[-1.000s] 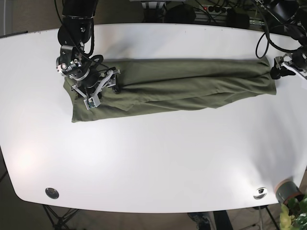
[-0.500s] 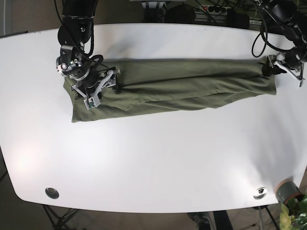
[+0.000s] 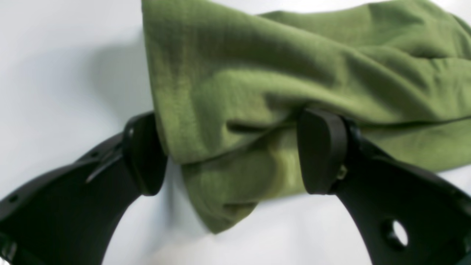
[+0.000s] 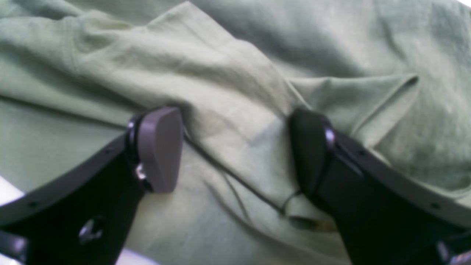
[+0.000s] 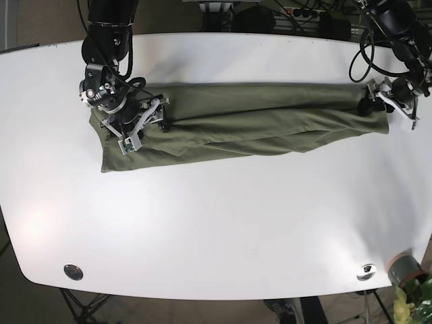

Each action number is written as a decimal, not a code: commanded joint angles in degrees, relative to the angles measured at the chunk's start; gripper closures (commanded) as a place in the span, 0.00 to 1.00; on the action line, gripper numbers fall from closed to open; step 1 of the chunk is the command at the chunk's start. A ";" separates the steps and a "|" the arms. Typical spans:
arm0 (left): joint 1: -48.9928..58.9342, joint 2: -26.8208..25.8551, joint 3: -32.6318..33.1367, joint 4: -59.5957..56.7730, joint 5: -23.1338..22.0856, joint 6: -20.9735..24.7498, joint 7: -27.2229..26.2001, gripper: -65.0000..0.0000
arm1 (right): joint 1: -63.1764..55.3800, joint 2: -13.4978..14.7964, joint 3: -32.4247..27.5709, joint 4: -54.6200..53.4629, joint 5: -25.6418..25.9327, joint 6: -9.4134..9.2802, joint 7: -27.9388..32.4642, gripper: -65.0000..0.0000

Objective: Fold the T-shirt properly

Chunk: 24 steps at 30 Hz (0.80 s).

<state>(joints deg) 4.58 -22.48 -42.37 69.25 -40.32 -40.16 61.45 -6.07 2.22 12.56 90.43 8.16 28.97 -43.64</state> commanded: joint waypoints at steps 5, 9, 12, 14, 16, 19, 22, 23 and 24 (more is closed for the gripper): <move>-1.11 -1.04 0.22 -3.10 1.15 0.16 1.63 0.24 | -0.40 0.20 0.23 -0.19 -1.97 -0.88 -3.44 0.32; -1.11 -1.04 0.22 -3.10 1.15 0.16 1.89 0.38 | -0.40 0.20 0.23 -0.19 -1.97 -0.88 -3.44 0.32; -1.02 -1.04 0.22 -3.10 1.15 0.16 1.89 0.64 | -0.40 0.20 0.23 -0.19 -1.97 -0.88 -3.44 0.32; -1.02 -1.04 0.30 -3.10 1.15 0.16 1.89 0.83 | -0.40 0.20 0.23 -0.19 -1.97 -0.88 -3.44 0.32; -1.19 -1.12 0.30 -3.10 1.15 0.16 1.89 0.93 | -0.31 0.20 0.23 -0.19 -1.97 -0.88 -3.44 0.32; -1.28 -1.21 0.30 -2.31 1.15 0.16 1.89 0.96 | -0.13 0.20 0.23 -0.19 -1.97 -0.88 -3.44 0.32; -1.11 -1.92 0.30 1.82 1.15 0.16 1.89 0.96 | -0.13 0.20 0.23 -0.19 -1.97 -0.88 -3.44 0.32; -1.02 -1.92 0.30 3.93 1.15 0.16 1.89 0.96 | -0.13 0.20 0.23 -0.19 -1.97 -0.88 -3.44 0.32; -1.02 -1.92 0.22 5.25 1.15 0.16 1.98 0.96 | -0.13 0.20 0.23 -0.19 -1.97 -0.88 -3.44 0.32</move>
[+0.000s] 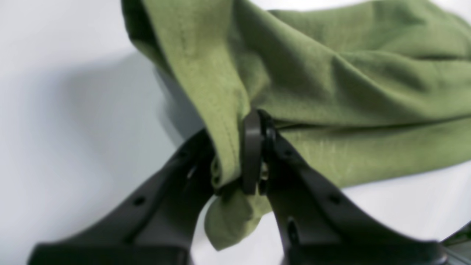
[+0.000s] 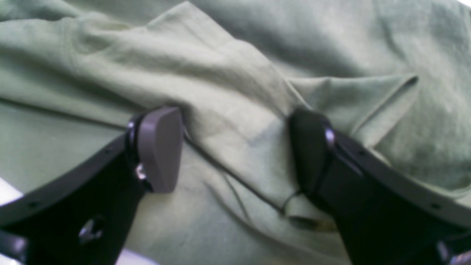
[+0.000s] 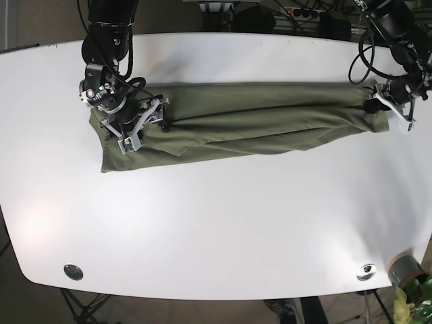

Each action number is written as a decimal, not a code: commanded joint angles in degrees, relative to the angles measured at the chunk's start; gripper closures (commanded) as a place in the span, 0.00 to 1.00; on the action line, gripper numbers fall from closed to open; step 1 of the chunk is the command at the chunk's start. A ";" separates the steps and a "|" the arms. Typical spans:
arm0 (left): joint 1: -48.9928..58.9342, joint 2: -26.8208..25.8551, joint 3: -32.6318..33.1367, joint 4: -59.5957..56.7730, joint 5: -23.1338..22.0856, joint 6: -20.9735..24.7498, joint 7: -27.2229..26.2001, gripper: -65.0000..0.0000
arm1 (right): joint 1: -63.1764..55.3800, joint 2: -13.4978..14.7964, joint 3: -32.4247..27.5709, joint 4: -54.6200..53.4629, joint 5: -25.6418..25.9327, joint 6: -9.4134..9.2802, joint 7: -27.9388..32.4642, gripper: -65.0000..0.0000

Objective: Fold the T-shirt properly
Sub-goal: 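Fold the shirt end with the left gripper toward the right gripper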

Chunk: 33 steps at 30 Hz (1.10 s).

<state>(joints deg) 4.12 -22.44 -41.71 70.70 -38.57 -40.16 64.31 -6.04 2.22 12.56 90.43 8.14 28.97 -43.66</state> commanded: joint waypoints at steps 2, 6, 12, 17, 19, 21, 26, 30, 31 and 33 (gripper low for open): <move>-0.56 -1.78 -0.44 7.59 -0.51 0.16 -0.89 0.96 | -0.15 0.20 0.23 -0.19 -1.94 -0.88 -3.42 0.32; -0.47 -1.61 -0.44 15.50 -0.60 0.16 0.70 0.96 | -0.24 0.20 0.23 -0.19 -1.94 -0.88 -3.42 0.32; -0.74 1.91 3.43 25.79 -0.60 0.16 3.77 0.96 | -0.24 0.20 0.23 -0.19 -1.94 -0.88 -3.42 0.32; -0.47 4.63 9.85 32.73 -0.60 0.16 3.86 0.96 | -0.24 0.20 0.23 -0.19 -1.94 -0.88 -3.42 0.32; -0.47 5.69 12.92 34.58 -0.60 0.16 3.86 0.96 | -0.15 0.20 0.23 -0.19 -1.94 -0.88 -3.42 0.32; -0.47 6.74 15.56 35.81 -0.60 0.16 3.86 0.96 | -0.15 0.20 0.23 -0.19 -1.94 -0.88 -3.42 0.32; -1.00 9.56 21.89 36.25 -0.60 2.76 3.60 0.96 | -0.07 0.20 0.23 -0.28 -1.94 -0.88 -3.42 0.32; -1.88 12.28 24.62 36.25 -0.60 5.39 3.60 0.96 | -0.07 0.20 0.23 -0.19 -1.94 -0.88 -3.42 0.32; -2.14 12.81 25.14 36.25 -0.60 5.74 3.60 0.96 | -0.07 0.20 0.23 -0.19 -1.94 -0.88 -3.42 0.32; -2.41 13.86 26.55 36.07 -0.51 6.98 3.60 0.96 | -0.07 0.20 0.23 -0.28 -1.94 -0.88 -3.42 0.32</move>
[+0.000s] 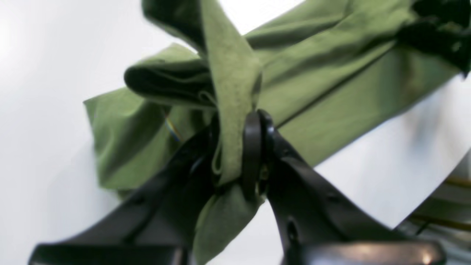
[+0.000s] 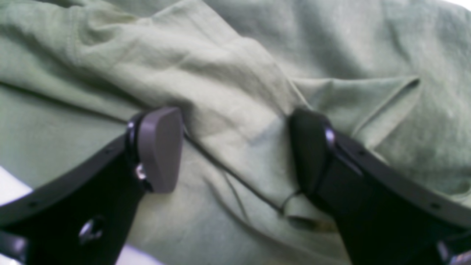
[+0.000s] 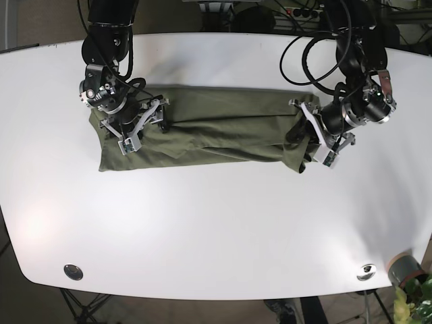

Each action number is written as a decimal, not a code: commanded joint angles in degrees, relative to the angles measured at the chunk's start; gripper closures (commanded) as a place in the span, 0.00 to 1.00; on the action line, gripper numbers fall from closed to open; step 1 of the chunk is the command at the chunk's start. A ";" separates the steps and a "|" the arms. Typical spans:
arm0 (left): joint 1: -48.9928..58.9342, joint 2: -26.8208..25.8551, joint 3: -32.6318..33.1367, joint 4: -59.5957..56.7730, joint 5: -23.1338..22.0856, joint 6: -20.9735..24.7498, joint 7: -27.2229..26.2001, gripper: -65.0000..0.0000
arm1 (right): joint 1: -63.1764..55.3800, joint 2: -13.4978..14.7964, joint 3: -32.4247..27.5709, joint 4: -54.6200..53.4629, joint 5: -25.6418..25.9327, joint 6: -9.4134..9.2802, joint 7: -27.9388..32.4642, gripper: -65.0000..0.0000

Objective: Fold the T-shirt properly
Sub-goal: 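Fold the shirt end with the left gripper toward the right gripper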

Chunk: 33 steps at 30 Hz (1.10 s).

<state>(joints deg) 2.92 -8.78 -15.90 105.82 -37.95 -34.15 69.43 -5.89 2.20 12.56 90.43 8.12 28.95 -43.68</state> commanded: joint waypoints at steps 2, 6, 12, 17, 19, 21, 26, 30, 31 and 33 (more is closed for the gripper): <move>-1.29 1.00 3.02 0.33 -1.12 2.63 -1.52 0.96 | -0.13 0.13 0.23 -0.37 -1.92 -0.86 -3.40 0.32; -1.29 1.96 6.27 -0.19 -1.12 5.71 -1.52 0.96 | -0.13 0.13 0.23 -0.37 -1.92 -0.86 -3.40 0.32; -1.47 3.81 9.97 -1.78 -1.12 8.26 -1.52 0.96 | -0.13 0.05 0.15 -0.19 -1.92 -0.86 -3.31 0.32; -4.10 3.81 11.46 -4.50 -1.12 9.93 -1.52 0.96 | -0.04 -0.57 0.15 -0.54 -1.92 -0.86 -3.31 0.32; -4.63 3.81 11.90 -5.47 -1.12 10.46 -1.52 0.96 | 0.13 -0.66 0.15 -0.19 -1.92 -0.86 -3.31 0.32; -4.72 3.81 11.90 -5.64 -1.12 10.99 -1.52 0.96 | 0.04 -0.66 0.15 -0.37 -1.92 -0.86 -3.31 0.32; -5.07 3.90 11.99 -5.82 -1.12 12.39 -1.52 0.89 | 0.22 -0.66 0.15 -0.46 -1.92 -0.86 -3.31 0.32; -5.78 3.90 14.10 -5.73 -1.21 12.57 -1.52 0.67 | 0.31 -0.66 0.15 -0.46 -1.92 -0.86 -3.31 0.32; -5.78 3.90 14.71 -5.73 -1.21 12.57 -1.52 0.61 | 0.75 -0.66 0.15 -0.46 -1.92 -0.86 -3.31 0.32; -5.86 3.90 15.51 -5.56 -1.21 12.57 -1.52 0.53 | 0.92 -0.66 0.15 -0.46 -1.92 -0.86 -3.40 0.32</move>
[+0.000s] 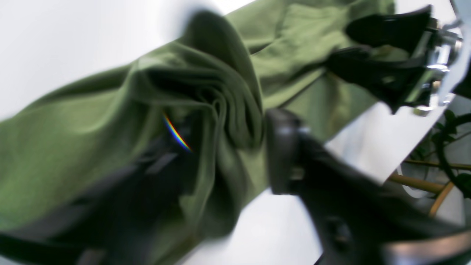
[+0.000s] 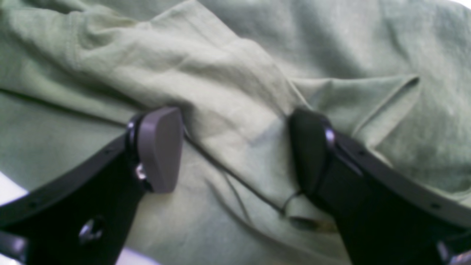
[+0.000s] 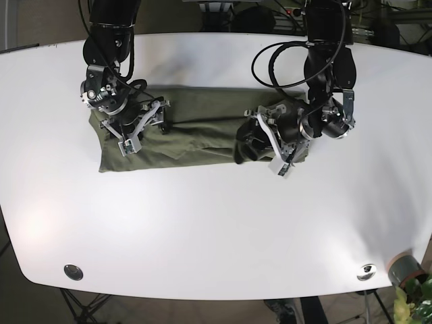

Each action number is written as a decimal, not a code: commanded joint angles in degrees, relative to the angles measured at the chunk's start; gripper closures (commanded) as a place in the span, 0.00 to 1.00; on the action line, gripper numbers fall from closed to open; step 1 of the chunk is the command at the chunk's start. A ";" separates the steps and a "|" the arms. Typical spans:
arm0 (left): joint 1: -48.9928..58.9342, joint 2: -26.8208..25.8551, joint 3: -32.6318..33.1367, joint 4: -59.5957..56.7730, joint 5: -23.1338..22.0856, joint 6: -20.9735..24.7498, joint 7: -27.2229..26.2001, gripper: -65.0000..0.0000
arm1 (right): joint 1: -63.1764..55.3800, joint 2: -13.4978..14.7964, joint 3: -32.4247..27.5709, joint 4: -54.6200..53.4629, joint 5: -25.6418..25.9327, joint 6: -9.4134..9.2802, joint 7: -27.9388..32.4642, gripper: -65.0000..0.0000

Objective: Fold the T-shirt properly
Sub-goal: 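Fold the shirt end with the left gripper toward the right gripper, then grasp both ends of the folded strip with both grippers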

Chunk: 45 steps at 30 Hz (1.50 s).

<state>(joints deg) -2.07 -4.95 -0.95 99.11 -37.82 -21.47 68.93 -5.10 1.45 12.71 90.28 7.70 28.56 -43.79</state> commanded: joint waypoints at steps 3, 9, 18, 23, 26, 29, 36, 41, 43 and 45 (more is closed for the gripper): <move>-1.41 0.07 2.67 2.38 -1.34 -0.11 -1.10 0.44 | 0.31 0.08 -0.01 -0.30 -1.51 -0.47 -3.37 0.32; -2.81 -0.10 4.69 9.07 -1.34 -0.11 -1.10 0.43 | 0.31 0.08 -0.09 -0.30 -1.51 -0.47 -3.37 0.32; -2.46 -5.38 -7.88 12.58 -1.34 -0.37 -1.10 0.43 | 1.02 -0.35 -0.09 -0.04 -1.42 -0.47 -3.64 0.32; -0.35 -8.46 -11.58 12.49 -1.52 -0.55 -1.19 0.43 | 1.10 -0.62 -0.01 0.49 -1.42 -0.47 -3.64 0.32; 1.49 -8.54 -12.37 12.32 -1.17 -0.64 -3.56 0.43 | 1.10 -0.71 -0.01 1.28 -1.42 -0.47 -3.64 0.32; 3.69 -9.16 -11.14 11.35 -0.46 -0.64 -7.52 0.43 | 1.19 -0.79 -0.01 1.28 -1.42 -0.47 -3.64 0.32; 6.15 -10.04 -4.37 4.14 4.20 -1.08 -15.52 0.53 | 1.46 -1.67 0.17 1.90 -1.42 -0.47 -3.64 0.32; 5.71 -9.86 -1.47 -4.47 9.30 -6.26 -17.37 0.57 | 1.37 -1.85 0.08 4.09 -1.42 -0.47 -3.73 0.32; 5.63 -9.69 -1.29 -7.02 11.41 -8.11 -19.04 0.57 | 1.37 -1.94 0.08 4.62 -1.42 -0.47 -3.73 0.32; 5.63 -9.69 -0.06 -9.04 13.16 -9.25 -22.11 0.56 | 1.37 -1.94 0.08 5.41 -1.42 -0.47 -3.81 0.32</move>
<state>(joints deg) 4.43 -14.22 -1.80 90.50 -24.73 -29.87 49.58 -4.49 -0.49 12.73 93.82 5.91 28.29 -48.25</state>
